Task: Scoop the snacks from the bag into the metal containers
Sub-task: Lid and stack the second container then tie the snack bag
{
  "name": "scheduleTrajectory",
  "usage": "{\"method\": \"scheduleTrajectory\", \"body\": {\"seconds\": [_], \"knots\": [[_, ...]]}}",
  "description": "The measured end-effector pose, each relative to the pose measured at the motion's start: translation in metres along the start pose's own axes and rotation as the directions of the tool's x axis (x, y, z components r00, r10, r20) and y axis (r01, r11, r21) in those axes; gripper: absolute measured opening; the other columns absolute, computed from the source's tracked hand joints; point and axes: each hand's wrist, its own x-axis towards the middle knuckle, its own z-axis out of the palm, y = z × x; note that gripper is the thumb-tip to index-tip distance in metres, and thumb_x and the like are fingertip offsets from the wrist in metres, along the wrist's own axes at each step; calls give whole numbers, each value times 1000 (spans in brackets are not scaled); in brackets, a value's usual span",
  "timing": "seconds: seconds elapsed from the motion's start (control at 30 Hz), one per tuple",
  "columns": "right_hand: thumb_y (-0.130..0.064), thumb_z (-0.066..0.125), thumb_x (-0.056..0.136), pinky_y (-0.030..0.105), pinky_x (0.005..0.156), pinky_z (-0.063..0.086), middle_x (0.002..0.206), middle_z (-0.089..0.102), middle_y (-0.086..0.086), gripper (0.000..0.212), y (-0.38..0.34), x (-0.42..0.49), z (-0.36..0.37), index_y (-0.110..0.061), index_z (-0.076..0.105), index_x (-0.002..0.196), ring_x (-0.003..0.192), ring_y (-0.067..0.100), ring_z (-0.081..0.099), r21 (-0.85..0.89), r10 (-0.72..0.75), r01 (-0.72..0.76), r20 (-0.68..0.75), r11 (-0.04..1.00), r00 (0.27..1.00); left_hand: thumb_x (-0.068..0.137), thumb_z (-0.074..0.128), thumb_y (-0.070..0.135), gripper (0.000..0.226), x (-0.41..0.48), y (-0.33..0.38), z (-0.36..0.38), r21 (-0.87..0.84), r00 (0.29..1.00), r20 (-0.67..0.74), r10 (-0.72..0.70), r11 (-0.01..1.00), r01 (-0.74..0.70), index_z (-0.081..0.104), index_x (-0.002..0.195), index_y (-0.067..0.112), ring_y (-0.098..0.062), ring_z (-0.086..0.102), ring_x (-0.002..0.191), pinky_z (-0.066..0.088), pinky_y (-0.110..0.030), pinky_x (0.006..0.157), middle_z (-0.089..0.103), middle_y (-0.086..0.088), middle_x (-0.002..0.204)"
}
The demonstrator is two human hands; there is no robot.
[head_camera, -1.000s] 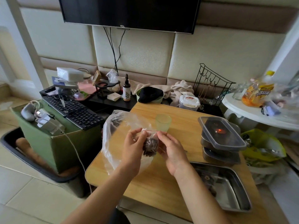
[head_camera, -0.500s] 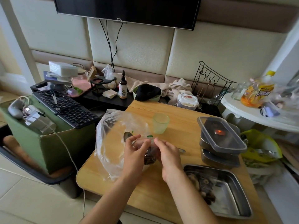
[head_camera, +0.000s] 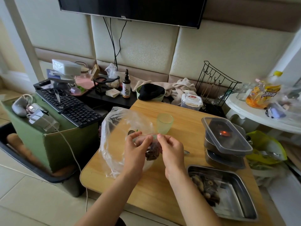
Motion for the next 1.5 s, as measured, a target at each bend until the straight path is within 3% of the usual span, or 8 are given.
{"method": "scheduleTrajectory", "body": {"seconds": [0.23,0.47,0.63,0.83,1.03,1.2,1.37,1.5], "knots": [[-22,67,100,18,64,51,79,72,-3,17,-2,-3,4,-11,69,87,72,4,64,-23,-71,71,7,997,997,92,75,11,31,-1,9,1,-106,998,51,-25,994,30,58,118,13,-26,75,90,59,-37,74,76,-8,90],[-19,68,100,15,66,50,78,71,-6,14,-10,-8,3,-7,70,92,72,1,63,54,-154,153,8,987,988,97,70,22,22,-8,18,5,-89,990,126,-61,993,73,73,111,6,-16,72,92,55,-29,76,77,-6,102],[-17,67,101,14,65,51,76,72,-8,15,-12,-10,2,-4,73,96,72,0,65,112,-121,115,41,987,992,97,70,27,19,-10,21,5,-58,988,154,-15,998,24,80,102,12,-22,71,99,57,-39,90,76,-13,108],[-16,65,99,20,69,53,80,73,-3,16,-15,-12,2,-7,76,92,76,6,66,124,-72,62,80,990,994,100,66,23,18,-15,23,9,-30,990,137,36,999,-32,80,100,11,-16,71,83,58,-26,70,77,-14,98],[-12,64,99,20,65,55,77,76,-2,25,-20,-12,-1,-16,77,78,73,6,68,155,-58,51,39,987,998,98,70,25,18,-18,26,11,11,989,147,31,999,-33,81,96,12,-19,73,91,59,-35,83,79,-11,98],[-17,67,99,22,66,54,77,73,-5,15,-18,-10,-3,-13,72,86,73,5,65,25,-166,165,16,986,986,99,69,25,18,-19,25,13,25,991,120,53,998,-56,82,98,13,-24,74,98,60,-33,83,79,-9,100],[-22,71,98,38,77,60,86,76,4,11,-15,-8,-6,-16,74,88,85,21,72,-29,-194,197,75,980,978,99,68,23,17,-22,28,14,-10,987,138,79,997,-78,82,98,13,-23,74,97,58,-27,77,78,-8,102],[-18,71,98,25,68,56,81,75,-1,10,-19,-6,-9,-12,75,90,75,5,67,-1,-178,179,88,984,980,97,70,23,16,-22,29,12,-13,983,160,92,996,-91,82,99,13,-26,73,100,59,-35,86,78,-9,104]]}}
